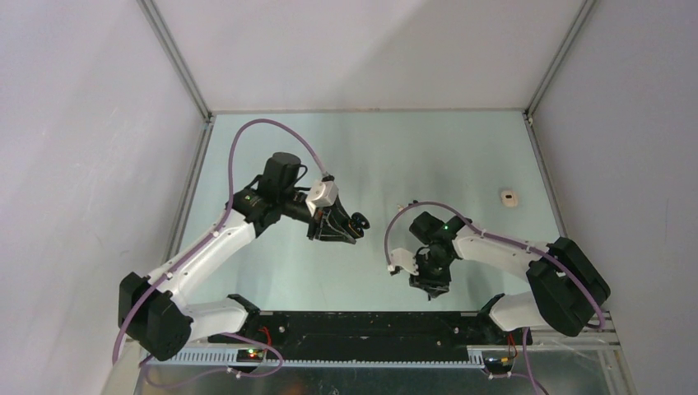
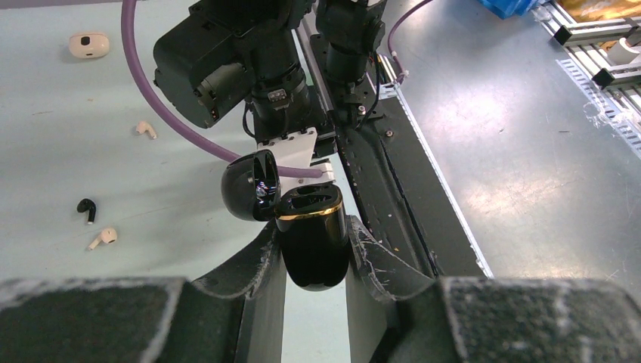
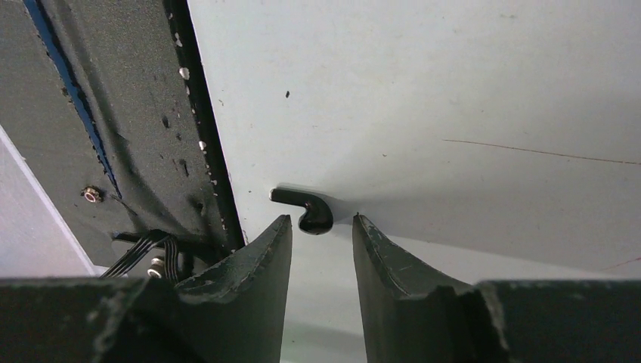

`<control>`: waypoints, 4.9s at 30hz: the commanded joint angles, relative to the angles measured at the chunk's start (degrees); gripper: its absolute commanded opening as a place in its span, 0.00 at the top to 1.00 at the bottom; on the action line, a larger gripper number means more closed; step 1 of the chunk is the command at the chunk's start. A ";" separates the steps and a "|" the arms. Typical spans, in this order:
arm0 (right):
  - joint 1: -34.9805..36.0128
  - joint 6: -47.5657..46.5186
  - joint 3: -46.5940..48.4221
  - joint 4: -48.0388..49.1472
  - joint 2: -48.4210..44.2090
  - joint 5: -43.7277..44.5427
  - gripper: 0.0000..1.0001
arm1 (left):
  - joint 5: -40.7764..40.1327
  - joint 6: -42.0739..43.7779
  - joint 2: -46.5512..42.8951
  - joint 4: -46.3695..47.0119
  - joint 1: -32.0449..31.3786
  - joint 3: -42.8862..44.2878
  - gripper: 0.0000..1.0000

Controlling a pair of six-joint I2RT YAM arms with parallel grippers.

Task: Insert the wireless bluetooth earbuds into the charging case
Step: Pick up the earbud from the center of the board, then place the earbud in the charging case.

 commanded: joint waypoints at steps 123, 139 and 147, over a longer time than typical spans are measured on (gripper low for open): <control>30.05 1.10 37.15 30.27 -4.51 49.59 0.95 | -16.63 -47.85 7.37 100.22 2.67 -26.37 1.00; 31.60 1.21 36.45 29.56 -3.51 49.46 0.97 | -17.23 -49.37 7.17 99.44 3.27 -26.08 1.00; 31.80 1.65 35.79 27.71 -4.38 47.56 0.97 | -17.92 -50.65 7.33 100.14 4.15 -26.06 1.00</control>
